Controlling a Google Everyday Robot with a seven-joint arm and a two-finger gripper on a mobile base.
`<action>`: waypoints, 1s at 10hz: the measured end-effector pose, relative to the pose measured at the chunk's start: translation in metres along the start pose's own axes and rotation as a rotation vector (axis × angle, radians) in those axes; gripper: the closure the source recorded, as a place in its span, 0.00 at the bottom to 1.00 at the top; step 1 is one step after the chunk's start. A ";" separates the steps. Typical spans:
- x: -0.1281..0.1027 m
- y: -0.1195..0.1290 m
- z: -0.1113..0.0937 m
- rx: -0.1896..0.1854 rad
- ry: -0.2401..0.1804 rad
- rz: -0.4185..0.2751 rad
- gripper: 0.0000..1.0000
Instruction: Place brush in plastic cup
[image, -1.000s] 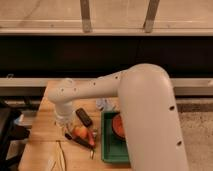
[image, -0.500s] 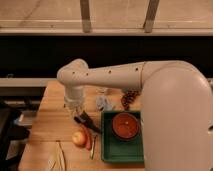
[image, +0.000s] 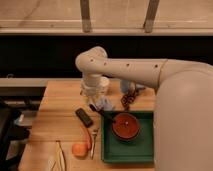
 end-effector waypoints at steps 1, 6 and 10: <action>0.010 -0.026 0.001 -0.023 -0.004 0.037 1.00; 0.017 -0.151 0.005 -0.111 -0.044 0.171 1.00; 0.016 -0.154 0.006 -0.111 -0.045 0.172 1.00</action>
